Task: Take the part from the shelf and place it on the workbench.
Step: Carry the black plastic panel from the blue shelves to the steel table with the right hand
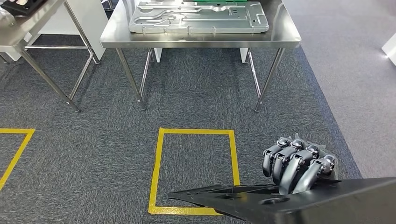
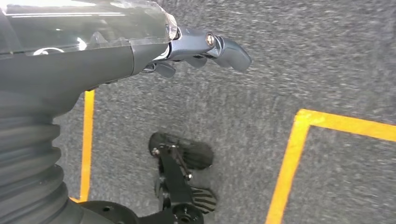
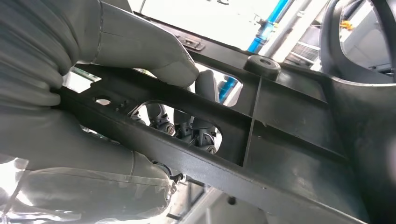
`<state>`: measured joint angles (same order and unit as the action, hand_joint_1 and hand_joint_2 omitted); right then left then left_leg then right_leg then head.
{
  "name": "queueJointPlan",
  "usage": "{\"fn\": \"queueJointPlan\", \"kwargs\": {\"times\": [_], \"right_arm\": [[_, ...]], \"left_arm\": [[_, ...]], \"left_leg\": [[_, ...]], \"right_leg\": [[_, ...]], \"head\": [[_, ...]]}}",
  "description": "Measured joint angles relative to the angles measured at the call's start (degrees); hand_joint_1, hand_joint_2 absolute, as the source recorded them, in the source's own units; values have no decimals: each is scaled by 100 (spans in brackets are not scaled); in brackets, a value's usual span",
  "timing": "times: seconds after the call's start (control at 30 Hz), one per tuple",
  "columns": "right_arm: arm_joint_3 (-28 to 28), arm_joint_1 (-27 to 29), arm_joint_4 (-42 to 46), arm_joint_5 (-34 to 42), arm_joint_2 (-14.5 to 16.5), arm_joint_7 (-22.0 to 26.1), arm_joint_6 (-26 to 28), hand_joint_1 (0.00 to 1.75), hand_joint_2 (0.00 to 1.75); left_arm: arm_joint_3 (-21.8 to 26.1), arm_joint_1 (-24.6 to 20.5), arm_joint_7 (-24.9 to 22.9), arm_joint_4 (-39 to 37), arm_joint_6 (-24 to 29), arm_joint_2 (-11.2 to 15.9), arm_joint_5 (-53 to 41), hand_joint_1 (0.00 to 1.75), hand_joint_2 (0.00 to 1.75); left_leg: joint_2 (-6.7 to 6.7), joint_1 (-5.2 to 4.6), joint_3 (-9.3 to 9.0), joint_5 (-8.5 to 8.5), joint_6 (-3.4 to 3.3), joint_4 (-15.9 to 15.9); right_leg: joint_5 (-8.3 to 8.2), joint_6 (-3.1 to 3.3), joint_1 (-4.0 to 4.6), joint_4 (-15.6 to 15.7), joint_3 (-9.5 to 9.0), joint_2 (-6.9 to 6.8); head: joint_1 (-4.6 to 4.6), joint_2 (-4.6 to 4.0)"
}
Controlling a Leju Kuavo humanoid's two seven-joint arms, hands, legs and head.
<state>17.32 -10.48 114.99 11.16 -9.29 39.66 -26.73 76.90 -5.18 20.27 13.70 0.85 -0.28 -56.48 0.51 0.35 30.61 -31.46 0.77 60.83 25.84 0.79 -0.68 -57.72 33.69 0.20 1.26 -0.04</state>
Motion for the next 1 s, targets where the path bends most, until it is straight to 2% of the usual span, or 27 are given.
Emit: {"fn": "queueJointPlan", "kwargs": {"times": [0.03, 0.1, 0.13, 0.17, 0.2, 0.23, 0.27, 0.3, 0.33, 0.4, 0.47, 0.5, 0.53, 0.6, 0.63, 0.67, 0.7, 0.77, 0.8, 0.83, 0.87, 0.9, 0.97, 1.0], "right_arm": [[2, -11, -3, -7, 19, 0, 5, 157, 175], [4, -21, -12, -15, 45, 0, 21, 157, 175], [7, -21, -20, -16, 54, -1, 34, 157, 175], [9, -24, -28, -18, 61, -1, 54, 157, 175], [13, -28, -35, -19, 68, -2, 75, 157, 175], [18, -35, -41, -19, 73, -2, 96, 157, 175], [25, -47, -45, -19, 77, -2, 119, 157, 175], [33, -58, -47, -19, 78, -2, 146, 157, 175], [42, -68, -49, -19, 80, -2, 171, 157, 175], [56, -78, -49, -16, 81, -2, 208, 157, 175], [67, -91, -47, -11, 81, -1, 211, 157, 175], [72, -102, -47, -7, 81, 0, 211, 157, 175], [78, -108, -46, -3, 82, 0, 211, 157, 175], [91, -111, -49, 9, 83, 1, 206, 157, 175], [95, -107, -51, 18, 83, 1, 201, 157, 175], [99, -106, -54, 30, 83, 1, 193, 157, 175], [100, -107, -57, 43, 83, 1, 185, 157, 175], [100, -113, -66, 67, 81, 1, 166, 157, 175], [100, -117, -75, 77, 81, 0, 155, 157, 175], [99, -119, -84, 83, 83, -1, 143, 157, 175], [97, -120, -89, 88, 84, 1, 130, 157, 175], [95, -126, -91, 91, 84, 2, 120, 157, 175], [92, -143, -87, 91, 82, 1, 119, 157, 175], [91, -154, -86, 91, 81, -1, 126, 157, 175]], "left_arm": [[-1, -2, 3, 0, 4, 2, 1, 0, 175], [-1, 10, 11, 0, 14, 6, 2, 0, 175], [-1, 24, 19, 0, 18, 7, 3, 0, 175], [-1, 38, 28, 0, 19, 7, 3, 0, 175], [-1, 48, 38, 0, 20, 7, 3, 0, 175], [-1, 56, 49, 0, 21, 8, 3, 0, 175], [-1, 60, 58, 0, 22, 12, 2, 0, 175], [-1, 60, 67, 0, 24, 15, 2, 0, 175], [-2, 60, 76, 0, 24, 18, 1, 0, 175], [-3, 62, 87, 0, 24, 24, 1, 0, 175], [-3, 67, 92, 0, 22, 26, 1, 0, 175], [-3, 65, 93, 0, 20, 26, 1, 0, 175], [-3, 64, 95, 0, 19, 26, 1, 0, 175], [-3, 65, 93, 0, 17, 26, 2, 0, 175], [-3, 70, 90, 0, 19, 26, 4, 0, 175], [-3, 75, 86, 0, 22, 26, 6, 0, 175], [-3, 80, 81, 0, 29, 26, 8, 0, 175], [-2, 80, 74, 0, 49, 24, 13, 0, 175], [-2, 74, 70, 0, 58, 22, 14, 0, 175], [-2, 67, 66, 0, 64, 21, 15, 0, 175], [-2, 62, 64, 0, 68, 20, 16, 0, 175], [-3, 57, 65, 0, 69, 20, 15, 0, 175], [-3, 50, 72, 0, 67, 20, 11, 0, 175], [-3, 38, 76, 0, 65, 18, 8, 0, 175]], "left_leg": [[-7, 13, 176, -133, 16, 346], [-9, 23, 660, -364, 42, 1121], [-9, 24, 834, -347, 48, 1324], [-9, 25, 905, -208, 48, 1310], [-9, 26, 860, 40, 38, 1062], [-11, 24, 739, 327, 17, 661], [-15, 9, 601, 518, -10, 290], [-20, -7, 482, 621, -48, 6], [-25, -26, 413, 628, -86, -152], [-33, -31, 346, 549, -168, -232], [-40, -9, 239, 510, -242, -298], [-43, -1, 168, 487, -275, -320], [-42, 2, 111, 456, -299, -337], [-44, 0, 22, 373, -320, -341], [-46, 0, -34, 321, -317, -341], [-50, 1, -105, 264, -310, -341], [-54, 3, -190, 202, -301, -341], [-58, 5, -366, 67, -269, -344], [-62, 0, -438, 3, -243, -345], [-62, -6, -485, -61, -209, -358], [-58, -13, -543, -90, -172, -348], [-55, -20, -583, -87, -131, -326], [-42, -16, -619, -62, -68, -162], [-43, -9, -534, -73, -46, 42]], "right_leg": [[31, 27, 2, 10, -44, -5], [108, 53, 9, 8, -120, -1], [149, 53, 10, 7, -167, 8], [194, 47, 11, 6, -225, 18], [242, 36, 11, 6, -296, 27], [297, 20, 10, 7, -366, 32], [349, -4, 18, 7, -425, 36], [393, -35, 22, 9, -464, 42], [424, -68, 26, 20, -487, 47], [426, -138, 32, 12, -530, 57], [430, -193, 25, -160, -514, 44], [478, -212, 16, -378, -405, 37], [563, -231, 6, -698, -210, 30], [803, -273, -8, -1380, 310, 23], [874, -292, -14, -1576, 527, 18], [846, -301, -17, -1592, 655, 14], [702, -301, -19, -1434, 693, 10], [103, -258, -11, -753, 585, -11], [-97, -228, 6, -465, 523, -29], [-218, -192, 26, -278, 475, -43], [-240, -155, 41, -196, 446, -42], [-160, -115, 48, -191, 401, -32], [-132, -36, 30, -139, 254, -3], [-88, 0, 23, -125, 171, -4]], "head": [[-9, 0], [-20, 0], [-21, 0], [-21, 0], [-21, 0], [-21, 0], [-19, 0], [-19, 0], [-16, 0], [-15, 0], [-9, 0], [-3, 0], [2, 0], [6, 0], [5, 0], [5, 0], [6, 0], [8, 0], [10, 0], [11, 0], [13, 0], [13, 0], [13, 0], [7, 0]]}}
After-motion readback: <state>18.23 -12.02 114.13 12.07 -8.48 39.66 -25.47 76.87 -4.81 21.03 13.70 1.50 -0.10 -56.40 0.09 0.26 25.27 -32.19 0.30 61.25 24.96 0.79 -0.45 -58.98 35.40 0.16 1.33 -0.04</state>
